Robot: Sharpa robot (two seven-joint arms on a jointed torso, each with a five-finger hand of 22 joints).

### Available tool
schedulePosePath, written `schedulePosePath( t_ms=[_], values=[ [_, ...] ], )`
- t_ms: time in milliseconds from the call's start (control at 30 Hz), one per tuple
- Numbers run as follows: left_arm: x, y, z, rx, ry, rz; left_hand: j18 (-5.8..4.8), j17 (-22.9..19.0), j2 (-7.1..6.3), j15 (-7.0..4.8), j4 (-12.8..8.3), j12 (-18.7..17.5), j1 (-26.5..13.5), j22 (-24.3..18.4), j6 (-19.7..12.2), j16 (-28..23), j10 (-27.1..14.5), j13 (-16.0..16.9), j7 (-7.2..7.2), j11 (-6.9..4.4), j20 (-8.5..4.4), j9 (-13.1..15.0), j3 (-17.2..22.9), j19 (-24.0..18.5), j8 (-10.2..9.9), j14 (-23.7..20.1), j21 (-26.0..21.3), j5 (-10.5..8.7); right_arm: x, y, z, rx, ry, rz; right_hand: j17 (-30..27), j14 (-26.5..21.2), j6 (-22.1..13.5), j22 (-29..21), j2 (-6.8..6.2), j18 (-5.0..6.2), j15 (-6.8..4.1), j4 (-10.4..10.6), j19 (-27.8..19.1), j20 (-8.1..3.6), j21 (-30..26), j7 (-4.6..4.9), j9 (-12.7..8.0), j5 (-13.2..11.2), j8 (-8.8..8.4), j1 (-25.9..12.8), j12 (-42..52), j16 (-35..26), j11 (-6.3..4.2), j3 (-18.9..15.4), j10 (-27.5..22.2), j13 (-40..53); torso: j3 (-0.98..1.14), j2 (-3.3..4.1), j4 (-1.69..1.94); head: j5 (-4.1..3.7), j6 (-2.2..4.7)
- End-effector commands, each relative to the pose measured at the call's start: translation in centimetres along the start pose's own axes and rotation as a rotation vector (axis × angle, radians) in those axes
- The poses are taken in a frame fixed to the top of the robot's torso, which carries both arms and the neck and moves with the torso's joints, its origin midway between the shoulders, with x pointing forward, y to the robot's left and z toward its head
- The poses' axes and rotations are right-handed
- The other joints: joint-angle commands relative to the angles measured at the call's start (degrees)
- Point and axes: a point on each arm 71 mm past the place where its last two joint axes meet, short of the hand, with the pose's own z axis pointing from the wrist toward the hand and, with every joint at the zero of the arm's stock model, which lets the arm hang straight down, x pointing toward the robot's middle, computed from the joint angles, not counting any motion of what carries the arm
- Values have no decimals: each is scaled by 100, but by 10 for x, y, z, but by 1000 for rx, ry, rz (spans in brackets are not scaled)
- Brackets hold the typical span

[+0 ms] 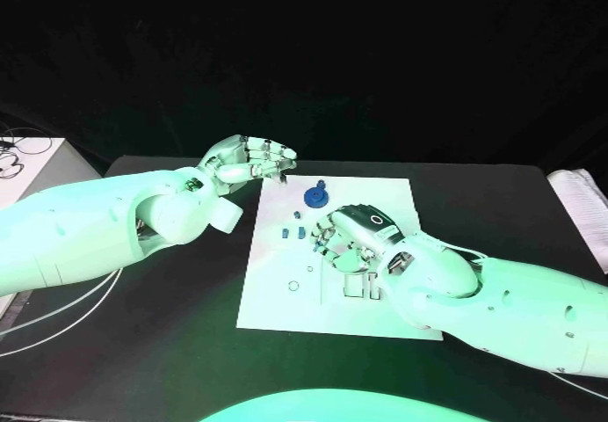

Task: Assemble the parts on the task board

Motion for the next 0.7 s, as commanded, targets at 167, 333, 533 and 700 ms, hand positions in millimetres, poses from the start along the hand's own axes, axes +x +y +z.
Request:
schedulePosePath(
  t_ms=[167, 333, 533, 700],
  values=[
    [3, -3, 3, 28, -53, -16, 55, -6, -6, -3, -23, -41, 5, -7, 20, -33, 15, -8, 40, 31, 11, -6, 1, 19, -17, -10, -23, 7, 13, 3, 3, -24, 21, -10, -2, 258, 36, 323, 129, -77, -37, 3, 29, -1, 15, -12, 10, 16, 26, 52, 37, 24, -132, 35, 165, 2, -9, 2, 1, 73, -44],
    [4, -3, 5, 29, -58, -17, 55, -6, -4, -3, -23, -43, 5, -7, 22, -34, 15, -9, 40, 31, 12, -5, 1, 18, -17, -12, -25, 8, 20, 6, 4, -25, 38, -6, -5, 258, 35, 325, 129, -77, -37, 3, 30, -1, 18, -11, 10, 16, 26, 51, 36, 23, -131, 36, 164, 2, 10, 9, -14, 161, -106],
    [5, -3, 6, 29, -53, -20, 54, -6, -3, 0, -22, -50, 2, -9, 27, -39, 15, -10, 40, 32, 14, -5, 0, 14, -17, -17, -29, 8, 25, 6, 2, -24, 59, -8, -5, 258, 35, 325, 129, -77, -37, 3, 30, -1, 18, -11, 10, 16, 26, 51, 36, 23, -131, 36, 164, 2, 5, 1, 2, 198, -177],
    [5, -3, 6, 28, -52, -21, 53, -6, 3, 1, -21, -56, 0, -10, 31, -42, 18, -11, 41, 33, 15, -5, 2, 11, -17, -21, -33, 11, 28, 5, 1, -18, 77, -14, -12, 257, 29, 319, 128, -75, -35, 1, 25, 0, 10, -6, 16, 14, 27, 44, 30, 22, -128, 38, 162, 3, 11, 4, -10, 227, -208]
  ],
)
